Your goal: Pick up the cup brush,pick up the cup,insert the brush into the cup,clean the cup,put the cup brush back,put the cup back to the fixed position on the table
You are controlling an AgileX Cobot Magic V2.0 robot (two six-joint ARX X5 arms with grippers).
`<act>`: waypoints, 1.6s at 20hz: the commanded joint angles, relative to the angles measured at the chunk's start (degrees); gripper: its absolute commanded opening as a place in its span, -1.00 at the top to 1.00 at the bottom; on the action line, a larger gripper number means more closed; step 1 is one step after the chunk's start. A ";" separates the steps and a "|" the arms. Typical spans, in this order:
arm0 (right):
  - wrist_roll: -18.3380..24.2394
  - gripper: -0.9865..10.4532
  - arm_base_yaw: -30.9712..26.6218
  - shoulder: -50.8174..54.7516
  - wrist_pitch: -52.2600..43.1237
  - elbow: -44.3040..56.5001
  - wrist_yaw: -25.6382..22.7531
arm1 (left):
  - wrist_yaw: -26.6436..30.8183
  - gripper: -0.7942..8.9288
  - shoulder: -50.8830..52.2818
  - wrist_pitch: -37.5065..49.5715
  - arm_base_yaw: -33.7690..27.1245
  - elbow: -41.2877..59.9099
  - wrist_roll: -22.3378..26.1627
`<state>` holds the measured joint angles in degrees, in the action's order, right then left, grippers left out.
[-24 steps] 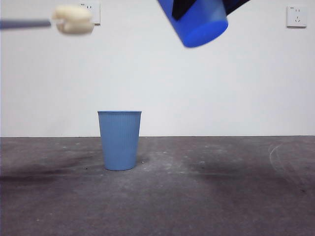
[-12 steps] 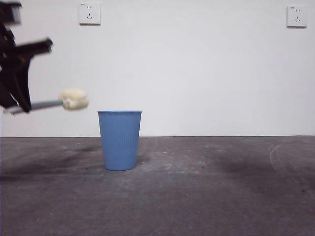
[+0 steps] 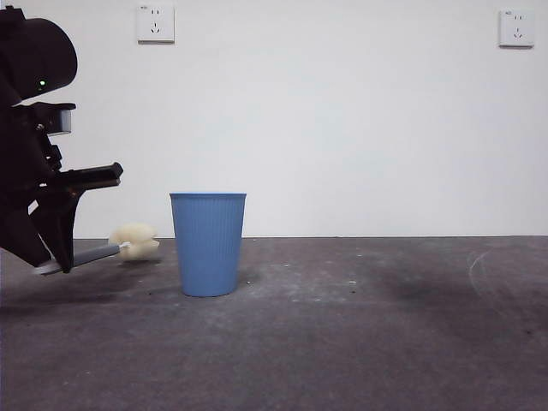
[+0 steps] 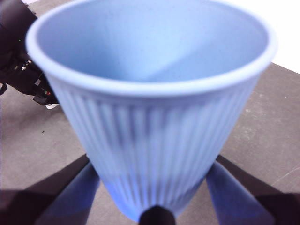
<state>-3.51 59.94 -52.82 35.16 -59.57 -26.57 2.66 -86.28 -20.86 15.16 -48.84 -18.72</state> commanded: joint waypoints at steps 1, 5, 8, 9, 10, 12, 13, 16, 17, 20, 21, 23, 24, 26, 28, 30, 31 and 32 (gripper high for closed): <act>-0.79 0.86 0.09 0.17 -0.37 -0.17 -0.15 | 0.35 0.85 -1.55 1.70 -0.13 0.46 -0.55; -0.79 0.86 0.09 0.17 -0.39 -0.17 -0.28 | 0.37 0.85 -4.37 3.06 0.39 0.46 -0.52; -0.79 0.86 0.09 0.17 -0.31 -0.17 -0.26 | 0.35 0.85 -6.29 4.15 1.14 0.46 -0.37; -0.79 0.86 0.09 0.17 -0.31 -0.17 -0.26 | 0.42 0.85 -6.56 4.33 1.49 0.46 -0.31; -0.81 0.86 0.09 0.17 -0.17 -0.17 -0.26 | 0.81 0.85 -6.75 4.39 1.79 0.46 -0.33; -0.81 0.86 0.09 0.17 0.33 -0.17 -0.26 | 1.42 0.85 -7.02 4.39 2.14 0.46 -0.31; -0.81 0.86 0.09 0.17 0.76 -0.17 -0.26 | 1.40 0.83 -7.21 4.07 2.16 0.46 -0.31; -0.83 0.86 0.09 0.17 1.36 -0.17 -0.26 | 1.38 0.54 -7.39 2.60 2.14 0.46 -0.31; -0.83 0.86 0.09 0.17 1.33 -0.17 -0.26 | 1.36 0.37 -7.39 2.29 2.14 0.46 -0.31; -0.87 0.86 0.09 0.17 1.33 -0.17 -0.24 | -0.46 0.11 -7.39 1.57 2.14 0.46 -0.31; -0.87 0.86 0.09 0.17 1.36 -0.17 -0.24 | -0.83 0.11 -7.37 1.33 2.14 0.44 -0.28; -0.87 0.86 0.09 0.17 1.33 -0.17 -0.26 | -1.22 0.11 -7.19 0.46 2.14 0.44 -0.07; -0.83 0.86 0.09 0.17 1.31 -0.17 -0.26 | -1.20 0.11 -6.91 -0.09 2.14 0.44 0.00; -0.74 0.86 0.09 0.13 1.09 -0.17 -0.61 | -1.18 0.11 -5.42 -0.96 2.12 0.44 1.44; 0.90 0.86 0.07 -0.28 -0.13 -0.15 -2.69 | -1.18 0.11 -2.64 -1.31 1.90 0.44 1.86; 2.25 0.86 -0.04 -0.70 -3.48 0.39 -3.56 | -1.20 0.11 1.84 -1.16 1.92 0.44 2.84; 2.56 0.86 -0.09 -0.92 -6.03 1.25 -4.04 | -1.27 0.11 4.48 -1.16 1.92 0.44 2.91; 2.67 0.86 -0.31 -1.01 -9.01 2.58 -4.15 | -1.99 0.11 7.39 -1.40 1.92 0.44 2.93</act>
<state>-1.48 59.70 -53.52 26.59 -57.95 -30.30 0.58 -79.09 -22.30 17.26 -48.73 -16.64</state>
